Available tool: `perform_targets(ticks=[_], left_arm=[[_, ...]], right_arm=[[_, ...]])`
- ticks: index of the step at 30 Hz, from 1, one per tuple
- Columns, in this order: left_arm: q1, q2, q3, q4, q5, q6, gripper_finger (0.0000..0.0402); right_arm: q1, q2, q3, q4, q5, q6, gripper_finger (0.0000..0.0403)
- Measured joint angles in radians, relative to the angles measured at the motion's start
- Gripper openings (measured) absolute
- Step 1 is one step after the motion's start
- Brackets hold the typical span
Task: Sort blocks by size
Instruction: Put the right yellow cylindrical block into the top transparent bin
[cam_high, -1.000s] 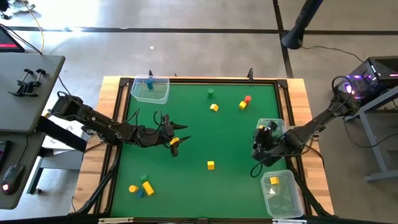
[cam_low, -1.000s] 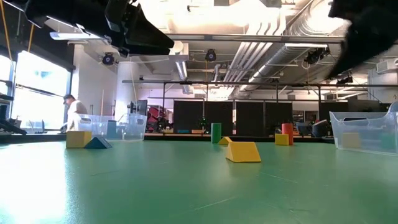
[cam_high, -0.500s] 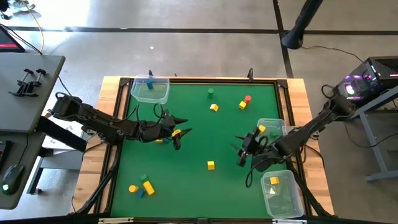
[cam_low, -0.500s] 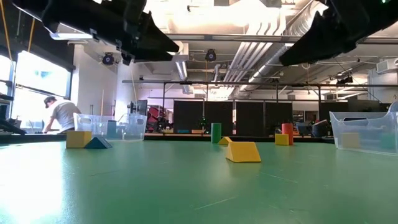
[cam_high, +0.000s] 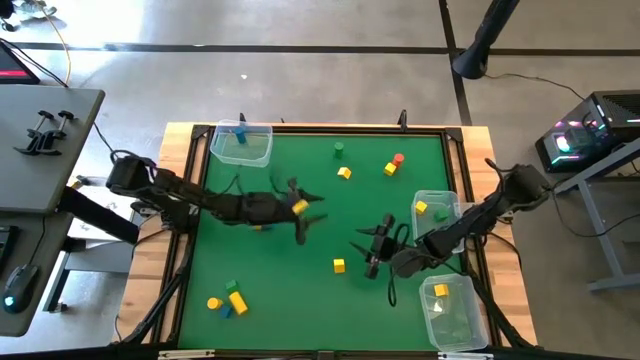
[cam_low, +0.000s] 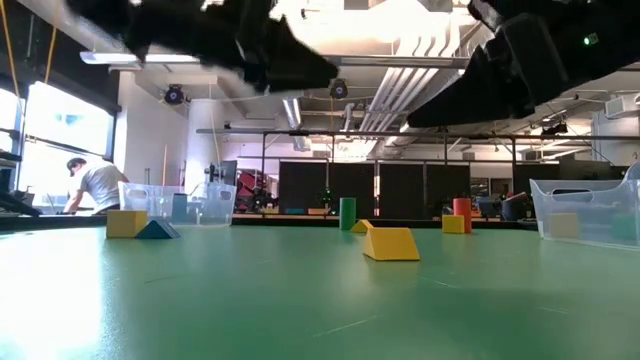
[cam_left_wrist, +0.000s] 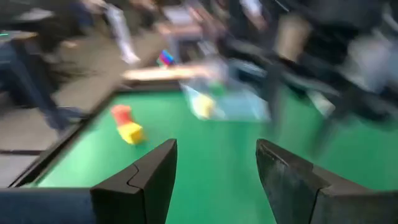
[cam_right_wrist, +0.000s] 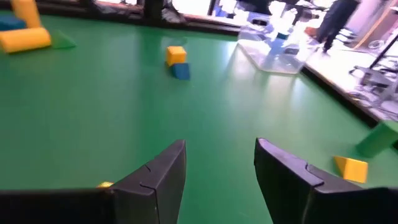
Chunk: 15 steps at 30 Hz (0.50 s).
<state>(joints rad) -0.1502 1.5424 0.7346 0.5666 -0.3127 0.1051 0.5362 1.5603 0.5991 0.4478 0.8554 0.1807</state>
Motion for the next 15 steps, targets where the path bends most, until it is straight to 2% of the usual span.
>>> perform_targets(ticks=[3, 6, 8, 11, 15], left_arm=[[-0.073, 0.012, 0.224, -0.531, -0.023, 0.062, 0.0207], [-0.152, 0.072, 0.474, -1.031, -0.073, 0.012, 0.0207], [-0.209, 0.126, 0.613, -1.270, -0.067, -0.038, 0.0207], [-0.302, 0.208, 0.741, -1.473, 0.059, -0.042, 0.0207], [-0.432, 0.301, 0.809, -1.555, 0.205, -0.126, 0.0207]], right_arm=[[-0.005, 0.005, 0.000, 0.006, -0.031, -0.014, 0.0181], [-0.006, 0.005, 0.000, 0.007, -0.040, -0.048, 0.0181], [-0.006, 0.005, 0.000, 0.007, -0.041, -0.071, 0.0181], [-0.006, 0.005, 0.000, 0.011, -0.041, -0.099, 0.0181], [-0.006, 0.005, 0.000, 0.042, -0.040, -0.180, 0.0181]])
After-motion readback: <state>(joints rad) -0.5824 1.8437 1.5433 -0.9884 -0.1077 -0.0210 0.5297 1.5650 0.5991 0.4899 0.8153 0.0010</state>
